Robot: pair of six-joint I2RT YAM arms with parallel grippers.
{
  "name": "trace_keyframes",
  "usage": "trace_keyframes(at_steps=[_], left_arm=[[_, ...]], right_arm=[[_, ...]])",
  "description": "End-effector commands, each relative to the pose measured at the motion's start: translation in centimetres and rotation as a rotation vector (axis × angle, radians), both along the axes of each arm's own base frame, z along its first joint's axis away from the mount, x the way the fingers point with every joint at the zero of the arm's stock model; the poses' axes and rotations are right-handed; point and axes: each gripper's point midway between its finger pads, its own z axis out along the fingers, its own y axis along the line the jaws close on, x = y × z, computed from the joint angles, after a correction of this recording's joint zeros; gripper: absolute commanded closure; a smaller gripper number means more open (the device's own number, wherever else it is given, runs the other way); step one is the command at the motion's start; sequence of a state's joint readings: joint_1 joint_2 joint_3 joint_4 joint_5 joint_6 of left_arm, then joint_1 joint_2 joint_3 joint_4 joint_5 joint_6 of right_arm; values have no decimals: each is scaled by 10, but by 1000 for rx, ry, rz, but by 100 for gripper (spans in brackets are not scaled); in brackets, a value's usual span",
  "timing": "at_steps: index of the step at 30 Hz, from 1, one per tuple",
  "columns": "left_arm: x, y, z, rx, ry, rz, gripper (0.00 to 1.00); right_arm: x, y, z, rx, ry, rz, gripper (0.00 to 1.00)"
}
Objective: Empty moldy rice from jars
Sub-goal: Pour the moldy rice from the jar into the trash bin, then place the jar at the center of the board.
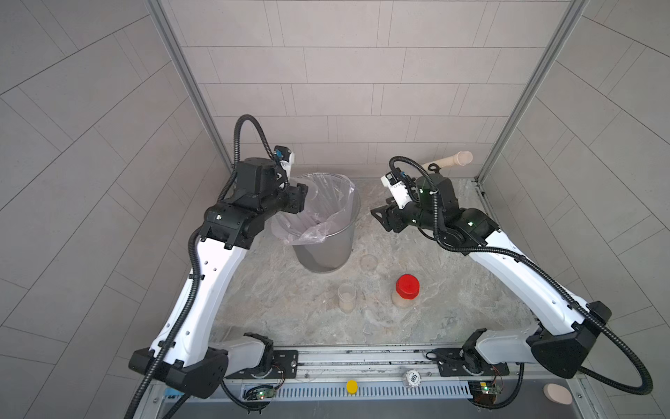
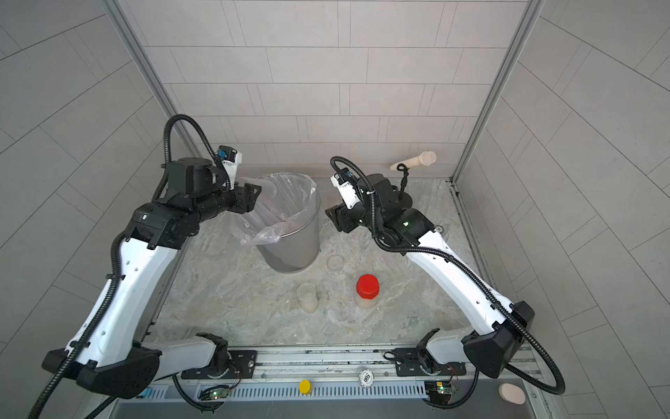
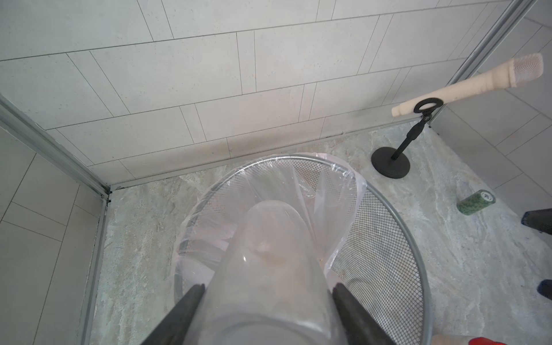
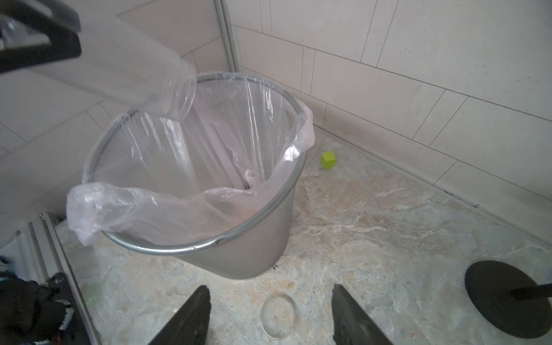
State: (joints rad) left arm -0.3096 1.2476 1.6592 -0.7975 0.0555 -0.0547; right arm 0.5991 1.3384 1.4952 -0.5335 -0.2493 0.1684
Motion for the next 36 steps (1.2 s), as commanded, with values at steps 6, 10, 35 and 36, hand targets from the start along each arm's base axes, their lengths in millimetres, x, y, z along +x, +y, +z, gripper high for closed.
trace_keyframes(at_steps=[6,10,35,36], left_arm=[[-11,9,15,-106,-114,58,87],[-23,4,24,-186,-213,22,87],[-60,-74,55,-711,-545,-343,86],[-59,-77,54,-712,-539,-349,86]], right_arm=[[-11,12,37,284,103,-16,34],[-8,15,41,378,143,-40,34],[-3,71,88,1124,396,58,14],[-4,74,90,1125,401,64,14]])
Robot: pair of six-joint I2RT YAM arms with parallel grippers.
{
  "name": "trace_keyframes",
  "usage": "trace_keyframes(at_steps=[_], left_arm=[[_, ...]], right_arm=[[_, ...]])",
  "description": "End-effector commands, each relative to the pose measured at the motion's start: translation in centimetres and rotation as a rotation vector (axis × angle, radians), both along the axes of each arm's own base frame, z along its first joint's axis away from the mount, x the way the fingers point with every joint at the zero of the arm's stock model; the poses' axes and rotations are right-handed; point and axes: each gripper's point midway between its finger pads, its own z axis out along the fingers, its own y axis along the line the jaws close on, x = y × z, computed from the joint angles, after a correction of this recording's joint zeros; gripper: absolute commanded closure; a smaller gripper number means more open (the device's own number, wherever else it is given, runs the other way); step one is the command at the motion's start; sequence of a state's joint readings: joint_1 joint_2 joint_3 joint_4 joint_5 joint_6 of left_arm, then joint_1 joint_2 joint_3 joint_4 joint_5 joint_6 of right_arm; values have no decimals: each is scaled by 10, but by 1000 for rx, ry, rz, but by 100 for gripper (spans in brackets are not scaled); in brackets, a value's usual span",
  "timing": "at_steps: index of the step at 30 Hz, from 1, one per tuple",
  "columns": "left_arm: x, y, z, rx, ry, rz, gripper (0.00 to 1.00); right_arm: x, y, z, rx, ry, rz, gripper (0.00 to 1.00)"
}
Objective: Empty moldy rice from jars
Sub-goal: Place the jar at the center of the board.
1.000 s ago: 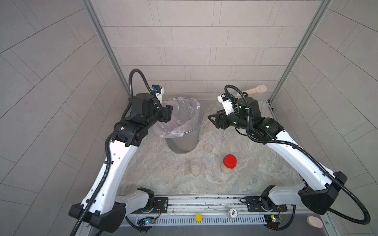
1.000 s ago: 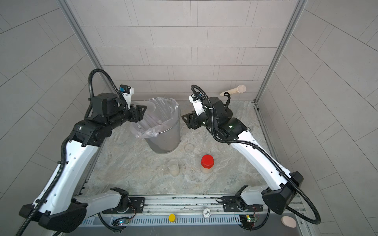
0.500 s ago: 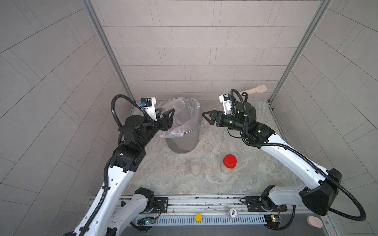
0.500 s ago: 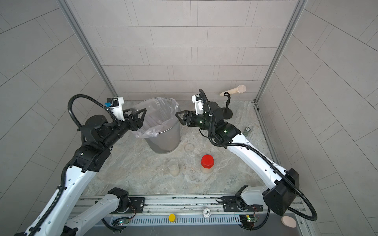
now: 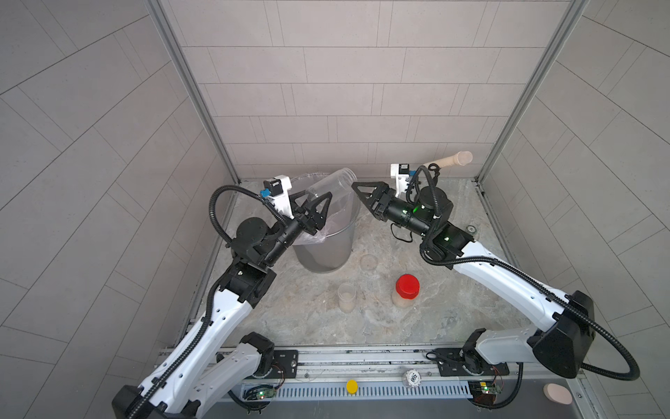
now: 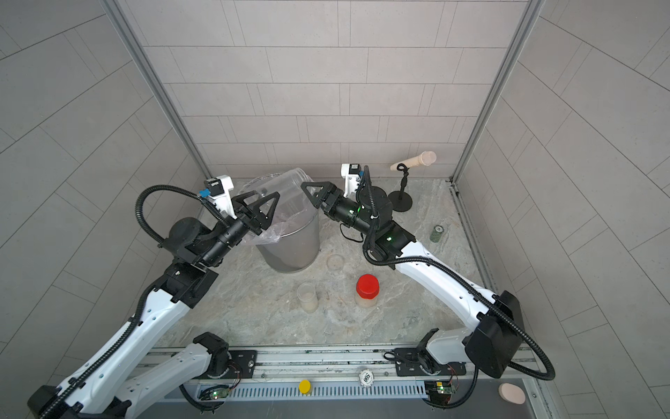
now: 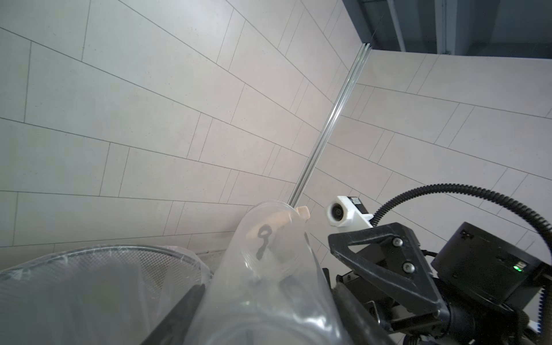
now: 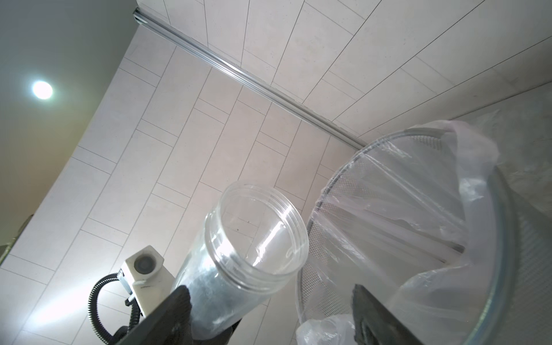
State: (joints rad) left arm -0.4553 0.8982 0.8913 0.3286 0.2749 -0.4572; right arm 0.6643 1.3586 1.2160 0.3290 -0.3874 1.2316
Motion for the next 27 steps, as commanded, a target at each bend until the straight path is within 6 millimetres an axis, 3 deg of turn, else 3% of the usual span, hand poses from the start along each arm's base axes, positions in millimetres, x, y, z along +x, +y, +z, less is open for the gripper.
trace_keyframes(at_steps=[1,12,20,23,27], left_arm=[[-7,-6,24,-65,-85,-36,86],[-13,-33,7,-55,-79,-135,86],[-21,-43,1,-36,-86,-176,83],[-22,-45,0,-31,-93,-189,78],[-19,-42,-5,-24,-83,-156,52]], right_arm=[[-6,11,29,112,-5,50,14],[9,12,32,207,19,13,14],[16,14,26,225,38,16,18],[17,16,18,200,57,10,33],[20,12,3,112,74,-31,53]])
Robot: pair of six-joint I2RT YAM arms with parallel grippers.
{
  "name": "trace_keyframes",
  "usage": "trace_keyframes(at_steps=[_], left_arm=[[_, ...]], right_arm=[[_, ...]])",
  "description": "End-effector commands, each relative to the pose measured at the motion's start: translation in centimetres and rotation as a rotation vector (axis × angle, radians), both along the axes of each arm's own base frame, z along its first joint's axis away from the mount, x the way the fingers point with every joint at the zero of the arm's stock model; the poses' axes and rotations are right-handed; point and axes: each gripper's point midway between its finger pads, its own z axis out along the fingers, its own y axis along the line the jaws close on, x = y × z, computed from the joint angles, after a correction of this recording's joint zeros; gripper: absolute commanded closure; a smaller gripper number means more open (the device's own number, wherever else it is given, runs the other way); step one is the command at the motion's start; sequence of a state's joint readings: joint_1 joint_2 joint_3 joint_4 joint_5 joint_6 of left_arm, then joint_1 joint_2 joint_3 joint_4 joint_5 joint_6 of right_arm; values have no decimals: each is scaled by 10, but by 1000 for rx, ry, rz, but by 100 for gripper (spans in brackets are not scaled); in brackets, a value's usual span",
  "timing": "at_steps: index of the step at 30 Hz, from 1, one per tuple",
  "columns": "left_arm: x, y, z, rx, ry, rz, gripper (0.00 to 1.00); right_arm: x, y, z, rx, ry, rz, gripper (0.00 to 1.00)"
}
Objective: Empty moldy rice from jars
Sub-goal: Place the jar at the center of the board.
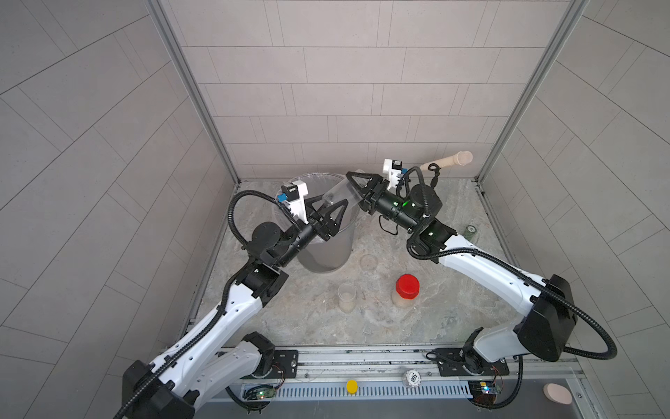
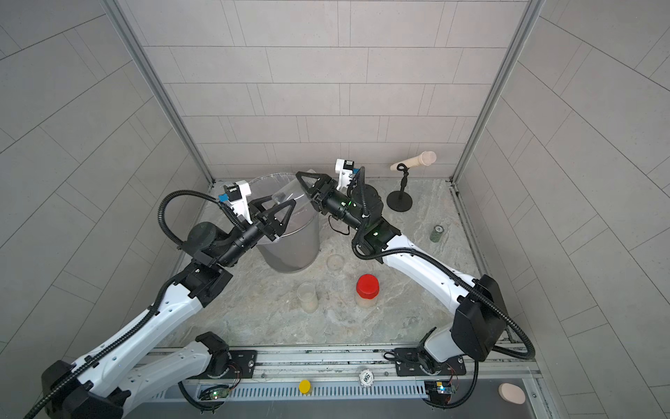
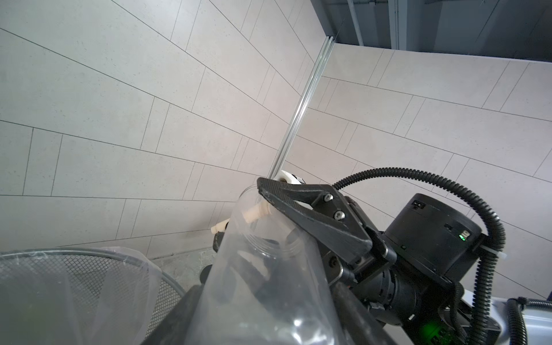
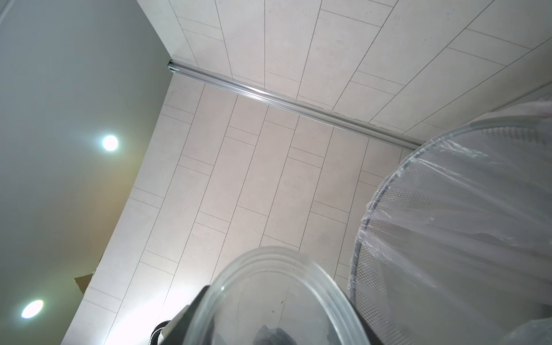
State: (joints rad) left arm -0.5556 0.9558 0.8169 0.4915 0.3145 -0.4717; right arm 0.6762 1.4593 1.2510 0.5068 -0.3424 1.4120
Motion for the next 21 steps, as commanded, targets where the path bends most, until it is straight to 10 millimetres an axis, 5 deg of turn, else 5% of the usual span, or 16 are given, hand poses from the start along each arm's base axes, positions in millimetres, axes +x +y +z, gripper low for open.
trace_keyframes(at_steps=[1,3,6,9,15,21], left_arm=[[-7,0,11,-1,-55,-6,47],[-6,1,9,17,-49,7,40],[-2,2,3,58,-22,28,13],[-6,-3,-2,112,4,-5,0],[-15,-2,-29,252,105,-32,0],[-30,-5,-60,258,240,-108,0]], right_arm=[[0,-4,-15,-101,16,-39,55],[1,-9,-20,-165,8,-66,59],[0,-20,-21,-277,-30,-103,60],[-2,-39,-12,-388,-105,-142,61],[-4,-90,-14,-680,-197,-255,61],[3,-123,-52,-1053,-282,-345,61]])
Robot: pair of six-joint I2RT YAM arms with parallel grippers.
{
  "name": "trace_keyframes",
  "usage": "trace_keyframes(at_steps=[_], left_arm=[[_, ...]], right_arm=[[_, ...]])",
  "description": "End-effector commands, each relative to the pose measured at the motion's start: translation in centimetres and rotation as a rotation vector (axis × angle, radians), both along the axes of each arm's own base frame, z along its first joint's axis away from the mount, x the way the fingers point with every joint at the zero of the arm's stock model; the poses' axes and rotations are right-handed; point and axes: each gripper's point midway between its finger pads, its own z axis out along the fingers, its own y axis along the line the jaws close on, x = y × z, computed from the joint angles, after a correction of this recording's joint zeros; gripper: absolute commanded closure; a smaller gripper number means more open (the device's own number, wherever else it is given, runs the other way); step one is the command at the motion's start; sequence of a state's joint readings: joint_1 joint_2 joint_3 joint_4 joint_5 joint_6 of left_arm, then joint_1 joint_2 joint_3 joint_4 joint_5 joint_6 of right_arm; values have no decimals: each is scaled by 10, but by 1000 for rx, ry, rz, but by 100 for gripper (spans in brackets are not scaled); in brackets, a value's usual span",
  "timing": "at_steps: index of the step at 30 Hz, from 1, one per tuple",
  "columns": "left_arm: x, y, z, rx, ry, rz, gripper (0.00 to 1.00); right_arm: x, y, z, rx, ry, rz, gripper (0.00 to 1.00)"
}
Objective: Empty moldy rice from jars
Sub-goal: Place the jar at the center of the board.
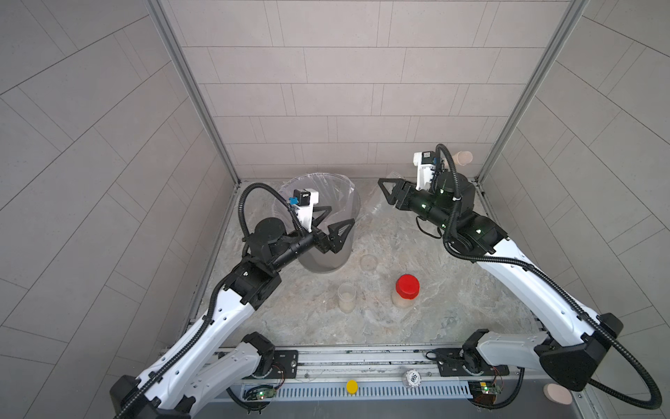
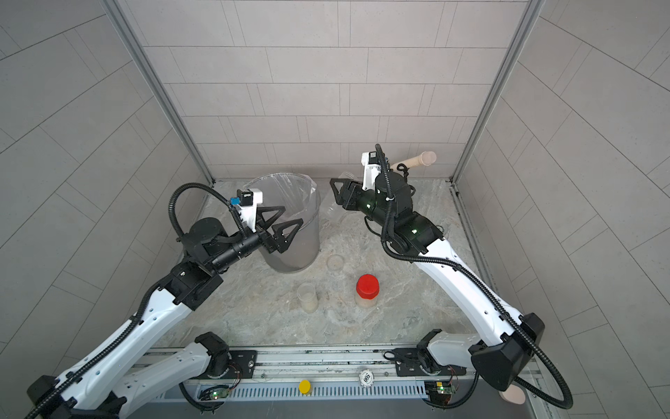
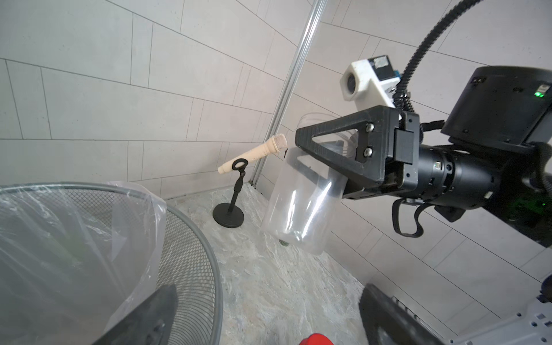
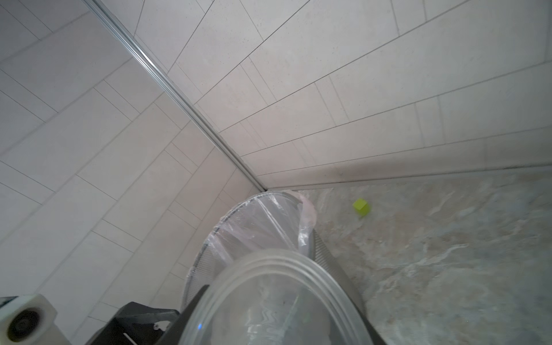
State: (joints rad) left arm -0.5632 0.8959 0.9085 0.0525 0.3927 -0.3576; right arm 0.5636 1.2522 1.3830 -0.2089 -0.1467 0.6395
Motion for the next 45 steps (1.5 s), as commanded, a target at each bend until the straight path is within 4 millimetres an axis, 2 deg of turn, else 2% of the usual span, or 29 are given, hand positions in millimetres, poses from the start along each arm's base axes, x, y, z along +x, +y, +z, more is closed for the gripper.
trace_keyframes(at_steps=[1,3,6,8,10,15,21,29,34,39,45], left_arm=[[-9,1,-28,24,120,-18,0],[-11,4,-42,21,168,-2,0],[-22,2,-62,22,221,-21,0],[-32,-1,-75,31,245,-44,0],[-39,-4,-98,72,290,-44,0],[-53,-4,-141,231,336,-9,0],[-56,-5,-154,306,318,6,0],[-42,17,-187,441,362,165,0],[-46,23,-209,488,421,183,0],[-54,23,-213,470,413,174,0],[-67,12,-209,449,373,111,0]], right_arm=[[8,-23,-44,-341,-33,-69,61],[13,-25,-64,-436,-57,-70,61],[21,-15,-97,-566,-104,-3,61],[27,-12,-115,-596,-75,10,61],[34,-6,-131,-619,-51,22,64],[48,6,-160,-640,-24,6,67],[56,6,-168,-633,-20,-18,66],[69,21,-212,-693,-8,46,65],[77,23,-234,-684,-19,29,64],[81,19,-257,-680,15,19,63],[77,20,-270,-650,7,42,57]])
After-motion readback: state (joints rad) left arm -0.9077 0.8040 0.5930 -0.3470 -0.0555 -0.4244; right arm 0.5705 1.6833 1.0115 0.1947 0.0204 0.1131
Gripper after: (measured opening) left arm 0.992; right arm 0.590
